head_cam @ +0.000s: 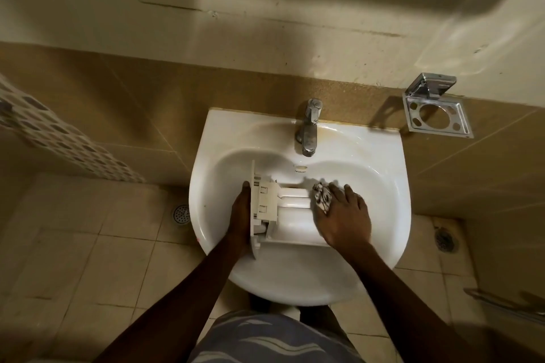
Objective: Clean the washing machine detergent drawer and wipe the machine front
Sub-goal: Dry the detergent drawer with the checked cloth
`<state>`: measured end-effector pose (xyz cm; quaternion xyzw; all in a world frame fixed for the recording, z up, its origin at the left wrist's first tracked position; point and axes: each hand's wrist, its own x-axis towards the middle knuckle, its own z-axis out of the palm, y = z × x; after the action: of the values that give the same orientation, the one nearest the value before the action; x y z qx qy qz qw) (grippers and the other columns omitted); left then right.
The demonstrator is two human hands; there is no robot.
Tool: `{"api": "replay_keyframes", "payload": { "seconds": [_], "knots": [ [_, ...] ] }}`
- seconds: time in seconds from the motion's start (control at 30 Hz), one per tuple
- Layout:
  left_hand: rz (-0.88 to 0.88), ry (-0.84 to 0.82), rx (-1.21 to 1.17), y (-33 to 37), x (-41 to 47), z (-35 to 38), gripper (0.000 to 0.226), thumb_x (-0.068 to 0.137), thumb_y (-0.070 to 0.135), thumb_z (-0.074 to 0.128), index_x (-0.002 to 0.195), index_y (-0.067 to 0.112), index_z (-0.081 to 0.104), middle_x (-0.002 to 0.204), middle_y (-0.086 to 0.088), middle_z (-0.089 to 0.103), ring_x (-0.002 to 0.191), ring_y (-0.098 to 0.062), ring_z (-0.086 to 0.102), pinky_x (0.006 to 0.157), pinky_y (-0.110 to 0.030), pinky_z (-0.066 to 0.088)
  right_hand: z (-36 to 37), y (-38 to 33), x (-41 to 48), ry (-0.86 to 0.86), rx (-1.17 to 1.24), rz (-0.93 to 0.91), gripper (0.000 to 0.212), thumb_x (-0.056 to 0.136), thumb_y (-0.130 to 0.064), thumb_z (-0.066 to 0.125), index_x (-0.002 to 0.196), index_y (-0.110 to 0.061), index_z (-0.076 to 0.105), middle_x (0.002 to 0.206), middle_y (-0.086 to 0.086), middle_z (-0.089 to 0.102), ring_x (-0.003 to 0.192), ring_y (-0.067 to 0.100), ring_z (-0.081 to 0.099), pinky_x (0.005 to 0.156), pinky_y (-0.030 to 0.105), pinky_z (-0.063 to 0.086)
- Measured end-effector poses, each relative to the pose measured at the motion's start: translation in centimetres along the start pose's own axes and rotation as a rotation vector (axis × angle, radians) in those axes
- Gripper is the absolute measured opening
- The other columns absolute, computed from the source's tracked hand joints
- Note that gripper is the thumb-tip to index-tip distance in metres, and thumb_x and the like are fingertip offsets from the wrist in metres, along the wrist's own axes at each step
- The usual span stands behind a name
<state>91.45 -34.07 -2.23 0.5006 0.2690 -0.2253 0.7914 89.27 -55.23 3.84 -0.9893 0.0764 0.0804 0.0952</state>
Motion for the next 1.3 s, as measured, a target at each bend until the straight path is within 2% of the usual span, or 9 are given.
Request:
{"api": "replay_keyframes", "payload": {
  "seconds": [0.07, 0.23, 0.4, 0.53, 0.7, 0.83, 0.97, 1.17, 1.3],
  "knots": [
    [0.016, -0.026, 0.011, -0.1, 0.0, 0.1, 0.098, 0.076, 0.082, 0.052, 0.136, 0.005, 0.057, 0.120, -0.024, 0.066, 0.090, -0.029, 0.069, 0.072, -0.037, 0.056, 0.6, -2.1, 1.0, -0.071, -0.086, 0.015, 0.067, 0.093, -0.056, 0.030, 0.149, -0.020, 0.037, 0.153, 0.006, 0.041, 0.143, 0.032, 0.029, 0.117, 0.048, 0.020],
    [0.005, 0.002, -0.052, 0.9, -0.5, 0.5, 0.084, 0.082, 0.071, 0.043, 0.133, 0.006, 0.058, 0.108, -0.020, 0.069, 0.087, -0.030, 0.070, 0.074, -0.038, 0.058, 0.2, -4.3, -3.5, -0.052, 0.067, -0.250, 0.063, 0.093, -0.048, 0.038, 0.151, -0.024, 0.035, 0.157, 0.003, 0.034, 0.147, 0.028, 0.025, 0.118, 0.043, 0.010],
    [-0.062, -0.034, -0.006, 1.5, -0.8, 0.5, 0.088, 0.092, 0.073, 0.028, 0.132, 0.001, 0.059, 0.094, -0.018, 0.066, 0.057, -0.020, 0.067, 0.041, -0.022, 0.049, -0.3, 2.0, -4.3, 0.004, 0.013, -0.228, 0.063, 0.091, -0.046, 0.043, 0.150, -0.022, 0.036, 0.153, 0.005, 0.041, 0.144, 0.028, 0.034, 0.119, 0.047, 0.024],
    [-0.059, -0.079, -0.056, 1.7, -0.7, 1.0, 0.089, 0.089, 0.071, 0.031, 0.135, -0.002, 0.053, 0.081, -0.013, 0.071, 0.060, -0.021, 0.068, 0.051, -0.026, 0.054, -0.3, 0.3, -0.8, -0.030, -0.051, -0.030, 0.068, 0.091, -0.051, 0.032, 0.148, -0.016, 0.039, 0.153, 0.010, 0.041, 0.143, 0.035, 0.032, 0.117, 0.050, 0.026],
    [-0.093, -0.131, -0.079, 2.7, -0.7, 1.6, 0.069, 0.098, 0.064, 0.025, 0.101, 0.008, 0.066, 0.081, -0.013, 0.072, 0.065, -0.022, 0.071, 0.060, -0.028, 0.058, 0.8, -4.7, -3.1, -0.056, 0.036, -0.217, 0.065, 0.093, -0.046, 0.039, 0.153, -0.022, 0.031, 0.159, 0.003, 0.031, 0.148, 0.029, 0.023, 0.119, 0.044, 0.014],
    [-0.166, -0.137, 0.030, 4.2, -0.8, 1.5, 0.071, 0.091, 0.069, 0.044, 0.109, 0.004, 0.068, 0.083, -0.015, 0.069, 0.065, -0.025, 0.067, 0.058, -0.029, 0.056, 0.0, -1.4, -5.4, -0.059, 0.089, -0.362, 0.064, 0.094, -0.048, 0.037, 0.154, -0.030, 0.026, 0.159, -0.005, 0.029, 0.148, 0.021, 0.023, 0.120, 0.044, 0.017],
    [-0.209, -0.056, 0.042, 4.4, -0.9, 1.8, 0.070, 0.083, 0.052, 0.065, 0.124, -0.005, 0.063, 0.086, -0.019, 0.068, 0.061, -0.027, 0.064, 0.056, -0.028, 0.052, -1.2, 1.0, -2.5, 0.053, 0.085, -0.099, 0.056, 0.089, -0.046, 0.049, 0.140, -0.021, 0.049, 0.143, 0.007, 0.053, 0.134, 0.032, 0.046, 0.112, 0.049, 0.035],
    [-0.188, -0.033, 0.045, 5.2, -1.4, 2.1, 0.036, 0.079, 0.034, 0.060, 0.096, 0.003, 0.065, 0.079, -0.016, 0.060, 0.060, -0.027, 0.057, 0.055, -0.029, 0.046, -0.3, -4.4, -1.4, -0.148, 0.082, -0.236, 0.059, 0.096, -0.044, 0.042, 0.151, -0.026, 0.032, 0.159, -0.001, 0.031, 0.149, 0.026, 0.018, 0.120, 0.042, 0.016],
    [0.003, -0.034, 0.017, 5.2, -2.4, 2.0, 0.040, 0.067, 0.023, 0.061, 0.105, 0.012, 0.062, 0.083, -0.016, 0.060, 0.064, -0.028, 0.059, 0.057, -0.033, 0.048, -2.0, -2.8, -1.5, -0.094, 0.240, -0.161, 0.059, 0.097, -0.047, 0.045, 0.152, -0.030, 0.031, 0.158, -0.005, 0.032, 0.148, 0.017, 0.022, 0.120, 0.034, 0.018]
  ]
}}
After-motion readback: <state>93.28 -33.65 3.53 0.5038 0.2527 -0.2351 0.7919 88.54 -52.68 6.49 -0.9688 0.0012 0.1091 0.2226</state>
